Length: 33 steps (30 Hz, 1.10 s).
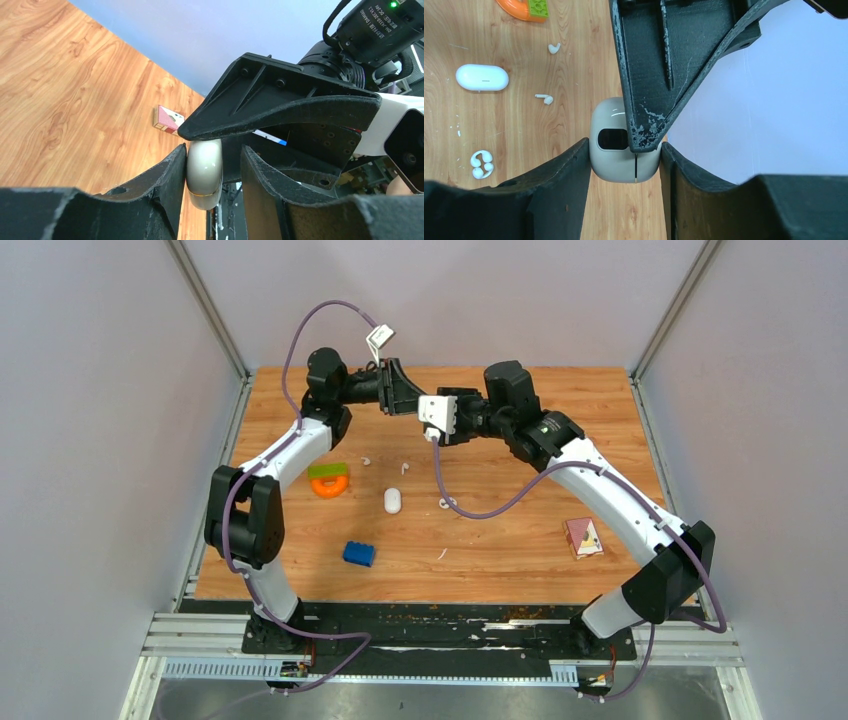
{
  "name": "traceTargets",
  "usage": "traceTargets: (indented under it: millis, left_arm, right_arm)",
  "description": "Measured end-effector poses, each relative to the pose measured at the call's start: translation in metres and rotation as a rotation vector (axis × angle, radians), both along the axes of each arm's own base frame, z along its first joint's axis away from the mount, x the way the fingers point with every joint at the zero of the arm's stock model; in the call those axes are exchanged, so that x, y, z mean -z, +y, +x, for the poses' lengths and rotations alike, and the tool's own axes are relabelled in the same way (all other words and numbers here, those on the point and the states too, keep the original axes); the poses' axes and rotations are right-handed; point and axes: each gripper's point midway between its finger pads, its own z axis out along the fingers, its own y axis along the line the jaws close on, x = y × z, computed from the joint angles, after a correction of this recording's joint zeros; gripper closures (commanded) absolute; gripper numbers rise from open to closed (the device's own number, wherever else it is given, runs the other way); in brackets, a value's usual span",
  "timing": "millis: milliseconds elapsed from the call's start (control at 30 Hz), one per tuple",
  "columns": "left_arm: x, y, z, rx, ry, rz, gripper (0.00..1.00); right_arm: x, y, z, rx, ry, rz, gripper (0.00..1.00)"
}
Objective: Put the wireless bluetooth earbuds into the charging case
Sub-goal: Open the charging case.
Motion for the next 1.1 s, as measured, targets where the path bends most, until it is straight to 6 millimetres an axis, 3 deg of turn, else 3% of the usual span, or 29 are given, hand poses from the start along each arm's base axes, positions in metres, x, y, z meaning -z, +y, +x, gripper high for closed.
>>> traceTargets:
  millis: [433, 633, 867, 933, 1100]
  left_arm:
    - [-0.003, 0.001, 0.000, 0.000, 0.008, -0.006, 0.48]
    - [-0.003, 0.001, 0.000, 0.000, 0.003, -0.008, 0.49]
    - [-0.005, 0.001, -0.001, 0.003, -0.009, -0.013, 0.65]
    - [-0.005, 0.000, 0.000, 0.002, -0.006, -0.014, 0.74]
    - [-0.002, 0.000, 0.001, 0.004, 0.018, -0.012, 0.78]
  right_arm:
    - [-0.002, 0.000, 0.002, 0.027, 0.014, 0.019, 0.57]
    - [-0.018, 0.000, 0.002, 0.042, 0.023, 0.059, 0.57]
    - [-0.023, -0.002, 0.005, 0.057, 0.033, 0.074, 0.56]
    - [-0.022, -0.001, 0.005, 0.057, 0.034, 0.073, 0.56]
    - [-0.018, -0.001, 0.007, 0.060, 0.041, 0.068, 0.51]
